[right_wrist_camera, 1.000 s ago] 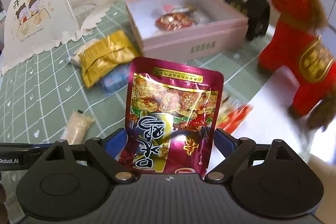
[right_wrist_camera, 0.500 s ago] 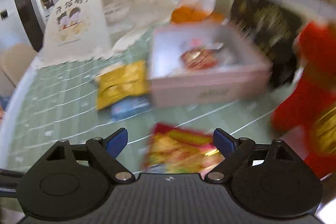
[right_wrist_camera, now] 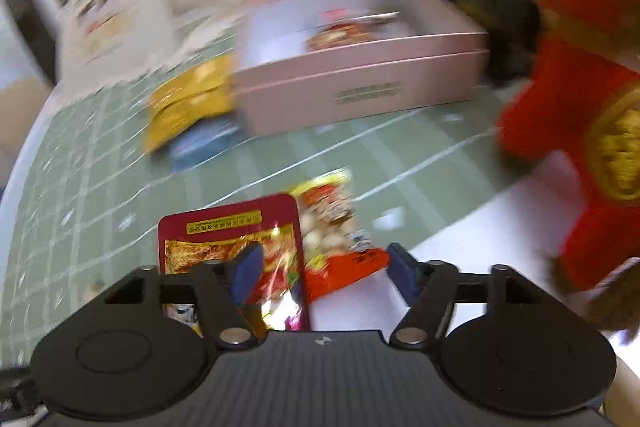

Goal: Organize snacks
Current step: 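Set the red spicy packet down with the right gripper while the left holds the stick packet, then lower the white stick packet onto the table and open the left gripper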

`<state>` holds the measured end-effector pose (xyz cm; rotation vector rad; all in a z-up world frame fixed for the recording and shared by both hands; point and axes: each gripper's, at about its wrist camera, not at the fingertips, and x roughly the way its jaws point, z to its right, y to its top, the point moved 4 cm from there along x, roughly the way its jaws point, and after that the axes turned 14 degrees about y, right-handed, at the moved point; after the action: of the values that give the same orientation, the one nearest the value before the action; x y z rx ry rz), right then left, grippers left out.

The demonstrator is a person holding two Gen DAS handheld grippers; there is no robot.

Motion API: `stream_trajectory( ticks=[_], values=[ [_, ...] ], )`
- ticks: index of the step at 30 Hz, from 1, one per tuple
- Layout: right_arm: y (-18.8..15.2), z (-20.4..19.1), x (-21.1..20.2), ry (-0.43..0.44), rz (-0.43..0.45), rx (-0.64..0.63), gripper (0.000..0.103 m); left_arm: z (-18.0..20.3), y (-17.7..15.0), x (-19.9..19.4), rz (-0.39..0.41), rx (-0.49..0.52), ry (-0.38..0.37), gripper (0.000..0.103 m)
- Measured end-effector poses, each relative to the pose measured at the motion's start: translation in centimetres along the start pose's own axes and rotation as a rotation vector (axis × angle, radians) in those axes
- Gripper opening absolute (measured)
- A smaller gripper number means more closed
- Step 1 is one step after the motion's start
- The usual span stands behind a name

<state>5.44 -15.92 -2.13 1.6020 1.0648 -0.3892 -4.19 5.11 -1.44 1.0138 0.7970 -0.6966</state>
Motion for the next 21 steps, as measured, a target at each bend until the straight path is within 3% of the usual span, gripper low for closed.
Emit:
stream_trajectory(
  ticks=[3,7,12,17,21],
  values=[
    [-0.1,-0.9,0.1,-0.076,0.003,-0.099,0.078,-0.2,-0.2,0.2,0.045,0.013,-0.036,0.031],
    [0.6,0.1,-0.3,-0.143,-0.019,-0.093,0.079,-0.6,-0.7,0.5,0.13,0.021,-0.099,0.031],
    [0.6,1.4,-3.0,-0.222,0.0,-0.07,0.079,-0.4,1.0,1.3,0.032,-0.064,-0.114,0.031],
    [-0.9,1.3,-3.5,-0.232,-0.026,-0.08,0.079,2.3,3.3,2.8,-0.006,0.063,-0.05,0.031],
    [-1.4,0.6,-2.3,-0.191,-0.018,-0.151,0.079,3.8,5.3,4.2,-0.005,0.147,-0.002,0.031]
  ],
)
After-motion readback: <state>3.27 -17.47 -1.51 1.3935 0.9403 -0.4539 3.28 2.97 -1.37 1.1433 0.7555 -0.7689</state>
